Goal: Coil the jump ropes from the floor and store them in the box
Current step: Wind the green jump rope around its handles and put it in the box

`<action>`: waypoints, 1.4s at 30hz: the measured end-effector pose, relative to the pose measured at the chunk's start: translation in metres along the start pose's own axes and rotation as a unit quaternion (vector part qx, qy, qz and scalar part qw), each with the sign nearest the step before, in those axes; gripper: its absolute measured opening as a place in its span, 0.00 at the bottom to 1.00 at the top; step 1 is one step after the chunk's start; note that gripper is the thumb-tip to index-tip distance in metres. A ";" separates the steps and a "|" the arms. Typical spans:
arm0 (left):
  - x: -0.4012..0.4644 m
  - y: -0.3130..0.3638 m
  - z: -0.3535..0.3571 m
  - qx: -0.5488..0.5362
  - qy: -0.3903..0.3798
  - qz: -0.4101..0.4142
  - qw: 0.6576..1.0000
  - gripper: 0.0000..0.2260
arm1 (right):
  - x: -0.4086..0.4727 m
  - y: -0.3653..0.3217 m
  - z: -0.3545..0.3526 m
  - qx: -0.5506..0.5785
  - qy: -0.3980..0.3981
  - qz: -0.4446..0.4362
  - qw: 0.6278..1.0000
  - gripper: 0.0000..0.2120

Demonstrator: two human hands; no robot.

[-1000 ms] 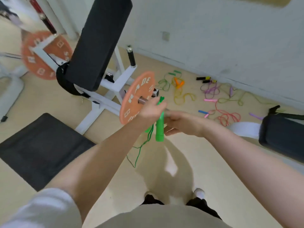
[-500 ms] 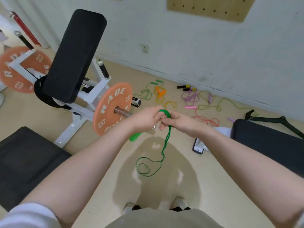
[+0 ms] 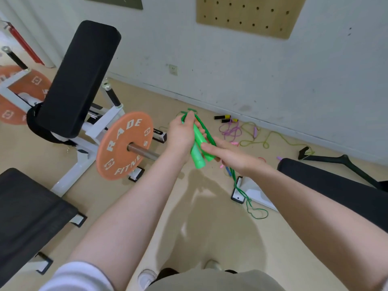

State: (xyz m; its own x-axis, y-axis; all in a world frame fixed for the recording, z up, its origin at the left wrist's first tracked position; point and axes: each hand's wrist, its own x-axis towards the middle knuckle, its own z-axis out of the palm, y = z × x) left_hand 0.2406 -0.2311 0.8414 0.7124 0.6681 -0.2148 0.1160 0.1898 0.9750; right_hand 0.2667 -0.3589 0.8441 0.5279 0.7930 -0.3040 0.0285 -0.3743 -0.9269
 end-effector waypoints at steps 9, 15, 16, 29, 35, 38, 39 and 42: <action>-0.006 0.005 0.029 -0.023 0.035 0.043 0.998 0.12 | 0.014 0.015 0.006 -0.153 0.148 -0.036 0.976 0.19; -0.009 0.008 0.019 -0.011 0.002 0.027 1.000 0.05 | 0.022 0.012 0.012 -0.304 0.166 0.026 0.938 0.16; -0.007 0.007 0.010 0.070 -0.023 0.052 0.996 0.07 | 0.022 0.011 0.011 -0.326 0.156 0.031 0.932 0.16; 0.019 0.033 -0.062 0.732 -0.301 0.235 0.564 0.17 | 0.040 -0.027 0.036 -0.583 0.090 -0.023 0.807 0.17; 0.028 0.036 -0.075 0.732 -0.315 0.290 0.529 0.15 | 0.043 -0.041 0.035 -0.582 0.019 0.004 0.813 0.17; 0.038 0.043 -0.083 0.733 -0.337 0.325 0.493 0.14 | 0.041 -0.083 0.021 -0.595 -0.044 0.021 0.802 0.15; 0.041 0.048 -0.087 0.731 -0.351 0.331 0.483 0.13 | 0.042 -0.098 0.014 -0.572 -0.058 0.027 0.818 0.13; 0.046 0.063 -0.099 0.689 -0.402 0.331 0.504 0.07 | 0.048 -0.119 -0.009 -0.409 -0.065 -0.010 0.910 0.05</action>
State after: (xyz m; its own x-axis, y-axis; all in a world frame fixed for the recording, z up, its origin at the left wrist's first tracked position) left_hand 0.2124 -0.1175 0.8868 0.8963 -0.3562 -0.2640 -0.3560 -0.9331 0.0503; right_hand 0.2963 -0.2806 0.9412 0.4168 0.8336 -0.3624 0.6868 -0.5500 -0.4752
